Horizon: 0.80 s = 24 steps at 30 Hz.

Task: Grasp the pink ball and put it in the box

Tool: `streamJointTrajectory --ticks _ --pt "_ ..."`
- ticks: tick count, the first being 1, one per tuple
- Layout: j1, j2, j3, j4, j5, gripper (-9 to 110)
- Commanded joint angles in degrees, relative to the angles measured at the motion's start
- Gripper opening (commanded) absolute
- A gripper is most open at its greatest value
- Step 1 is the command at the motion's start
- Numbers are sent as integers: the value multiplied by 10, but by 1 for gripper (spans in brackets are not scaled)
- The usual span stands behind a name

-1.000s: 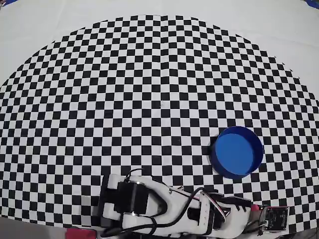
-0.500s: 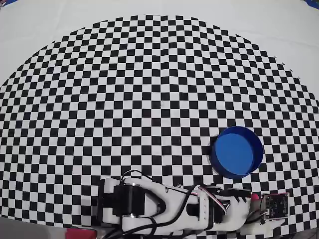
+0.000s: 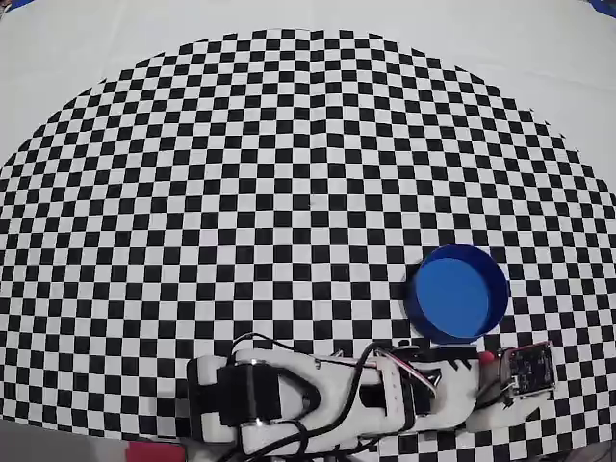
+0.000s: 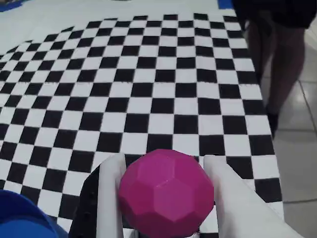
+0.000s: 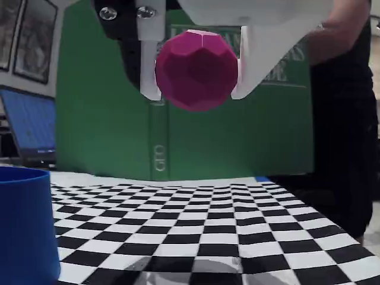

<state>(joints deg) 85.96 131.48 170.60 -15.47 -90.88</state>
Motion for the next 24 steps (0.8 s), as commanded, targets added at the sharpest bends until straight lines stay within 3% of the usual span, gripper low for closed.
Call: streamJointTrajectory --ticks 1,24 --pt "-18 25 -25 -6 -2 0" --pt "-126 98 23 11 -2 0"
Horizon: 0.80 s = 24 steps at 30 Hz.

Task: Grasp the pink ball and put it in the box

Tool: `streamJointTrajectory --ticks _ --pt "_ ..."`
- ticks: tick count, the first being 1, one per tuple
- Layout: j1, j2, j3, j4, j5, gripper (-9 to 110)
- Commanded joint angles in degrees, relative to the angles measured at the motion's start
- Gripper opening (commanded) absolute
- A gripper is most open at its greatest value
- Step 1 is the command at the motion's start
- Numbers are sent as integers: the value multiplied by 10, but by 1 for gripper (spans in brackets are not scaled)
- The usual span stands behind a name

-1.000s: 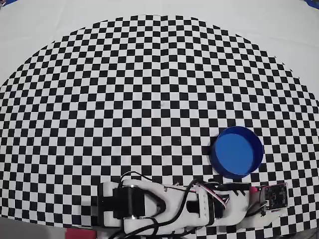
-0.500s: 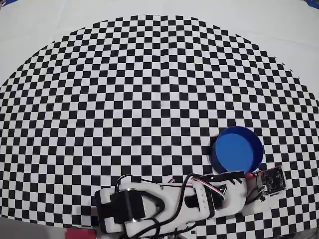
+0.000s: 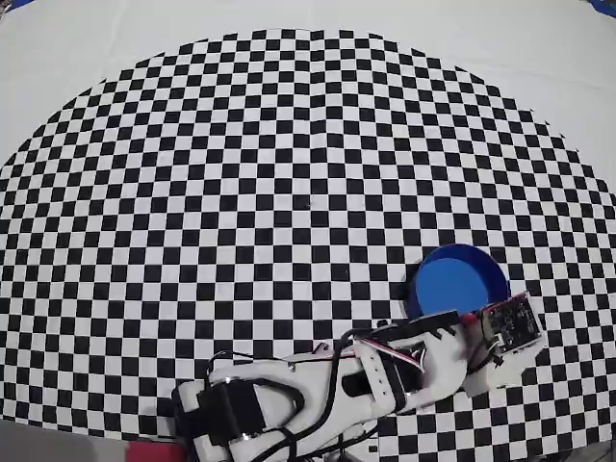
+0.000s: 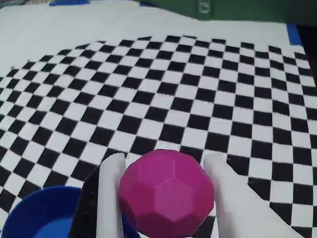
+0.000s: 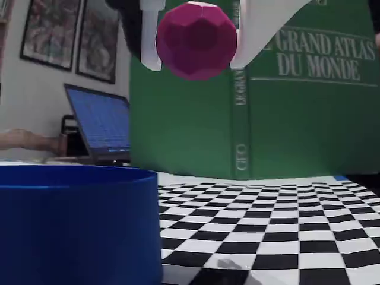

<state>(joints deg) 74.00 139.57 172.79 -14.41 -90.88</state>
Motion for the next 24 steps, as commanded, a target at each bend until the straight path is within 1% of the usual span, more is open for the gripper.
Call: streamJointTrajectory --ticks 1,24 --pt "-10 18 3 1 -3 0" --pt "-122 19 19 4 -3 0"
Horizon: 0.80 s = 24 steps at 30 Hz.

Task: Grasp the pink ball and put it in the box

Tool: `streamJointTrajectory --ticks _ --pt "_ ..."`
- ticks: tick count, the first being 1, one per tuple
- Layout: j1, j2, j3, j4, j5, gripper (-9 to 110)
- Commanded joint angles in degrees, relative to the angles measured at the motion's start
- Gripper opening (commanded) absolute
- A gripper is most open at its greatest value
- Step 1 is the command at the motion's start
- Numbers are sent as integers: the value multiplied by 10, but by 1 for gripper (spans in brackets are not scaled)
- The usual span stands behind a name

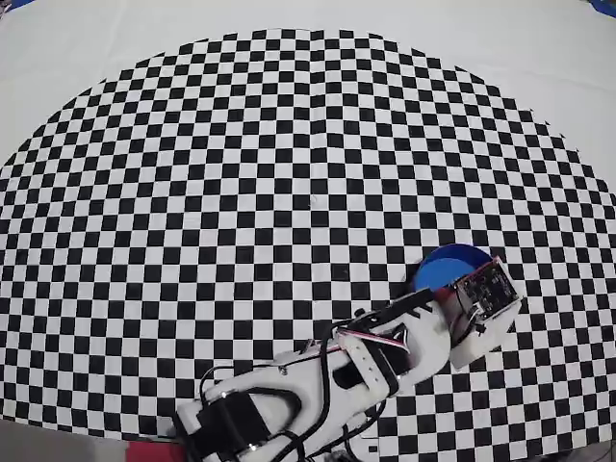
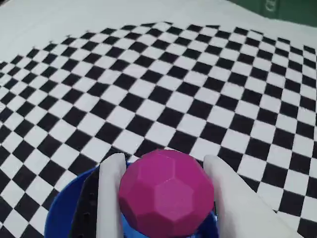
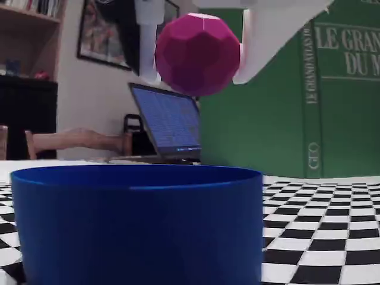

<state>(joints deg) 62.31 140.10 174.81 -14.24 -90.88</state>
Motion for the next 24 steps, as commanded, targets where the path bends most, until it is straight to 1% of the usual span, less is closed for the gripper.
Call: streamJointTrajectory --ticks 1,24 --pt "-9 14 0 3 -3 0" --pt "-69 14 16 3 -3 0"
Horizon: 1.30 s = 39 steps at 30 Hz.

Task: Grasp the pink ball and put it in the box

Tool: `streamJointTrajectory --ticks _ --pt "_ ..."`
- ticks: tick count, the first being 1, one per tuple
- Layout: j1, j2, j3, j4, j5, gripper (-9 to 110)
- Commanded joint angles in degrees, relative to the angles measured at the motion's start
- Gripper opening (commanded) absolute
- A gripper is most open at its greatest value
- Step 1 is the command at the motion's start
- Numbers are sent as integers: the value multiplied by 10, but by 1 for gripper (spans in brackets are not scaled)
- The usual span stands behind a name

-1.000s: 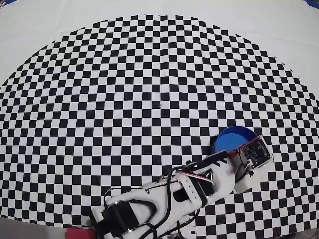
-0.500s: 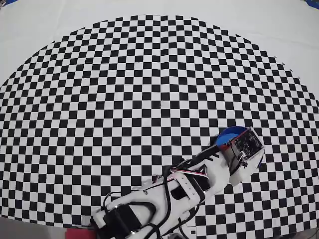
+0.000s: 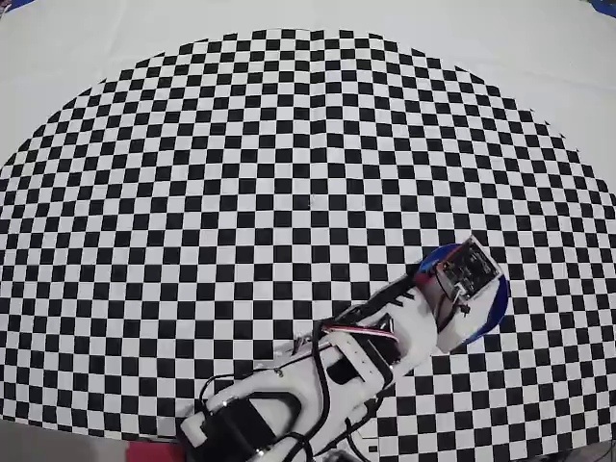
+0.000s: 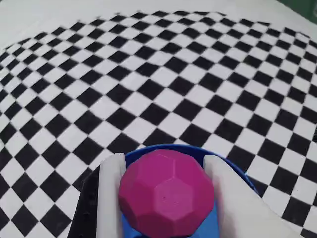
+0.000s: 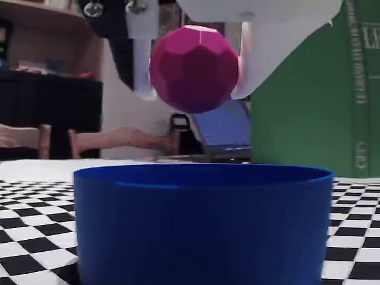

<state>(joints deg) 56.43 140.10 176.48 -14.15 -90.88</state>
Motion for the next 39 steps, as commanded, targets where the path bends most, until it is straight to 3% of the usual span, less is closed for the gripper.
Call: streamJointTrajectory --ticks 1,39 --pt "-11 14 0 2 -3 0" --pt "-5 -11 13 19 4 0"
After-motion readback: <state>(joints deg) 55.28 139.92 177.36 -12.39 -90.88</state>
